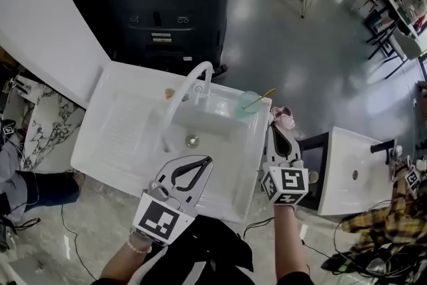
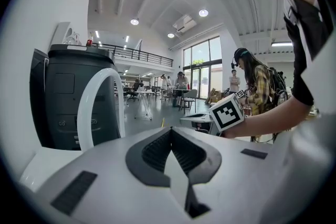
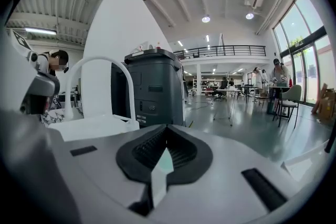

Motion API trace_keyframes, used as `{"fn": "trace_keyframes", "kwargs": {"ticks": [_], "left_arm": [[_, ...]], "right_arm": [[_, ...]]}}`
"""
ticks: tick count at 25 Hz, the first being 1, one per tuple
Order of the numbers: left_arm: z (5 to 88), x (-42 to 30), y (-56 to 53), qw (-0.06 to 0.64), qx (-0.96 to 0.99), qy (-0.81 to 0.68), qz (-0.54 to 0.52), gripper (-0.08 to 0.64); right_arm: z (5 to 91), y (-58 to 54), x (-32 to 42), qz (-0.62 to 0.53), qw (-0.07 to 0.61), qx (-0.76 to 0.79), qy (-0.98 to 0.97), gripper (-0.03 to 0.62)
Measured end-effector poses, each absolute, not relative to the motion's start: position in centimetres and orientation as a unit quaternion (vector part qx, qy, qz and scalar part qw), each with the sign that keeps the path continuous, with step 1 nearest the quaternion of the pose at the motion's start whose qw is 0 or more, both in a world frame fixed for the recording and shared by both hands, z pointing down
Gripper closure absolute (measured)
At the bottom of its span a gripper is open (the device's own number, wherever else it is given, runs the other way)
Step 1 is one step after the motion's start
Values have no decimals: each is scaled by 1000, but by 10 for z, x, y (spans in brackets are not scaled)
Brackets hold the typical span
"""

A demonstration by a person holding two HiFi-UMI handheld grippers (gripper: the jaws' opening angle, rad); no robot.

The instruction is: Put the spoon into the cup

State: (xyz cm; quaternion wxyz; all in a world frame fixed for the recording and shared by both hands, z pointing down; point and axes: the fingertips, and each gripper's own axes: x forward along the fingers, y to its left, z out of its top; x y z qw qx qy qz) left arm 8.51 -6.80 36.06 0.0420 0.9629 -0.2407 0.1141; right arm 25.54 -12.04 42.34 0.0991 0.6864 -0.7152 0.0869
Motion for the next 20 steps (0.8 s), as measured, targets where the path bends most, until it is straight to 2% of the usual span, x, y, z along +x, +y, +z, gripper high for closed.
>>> {"fn": "trace_keyframes", "kwargs": {"ticks": [20], "left_arm": [[347, 93, -64, 29, 970, -219, 100, 563]], "right_arm": [[392, -42, 208, 94, 84, 677, -725, 591]]}}
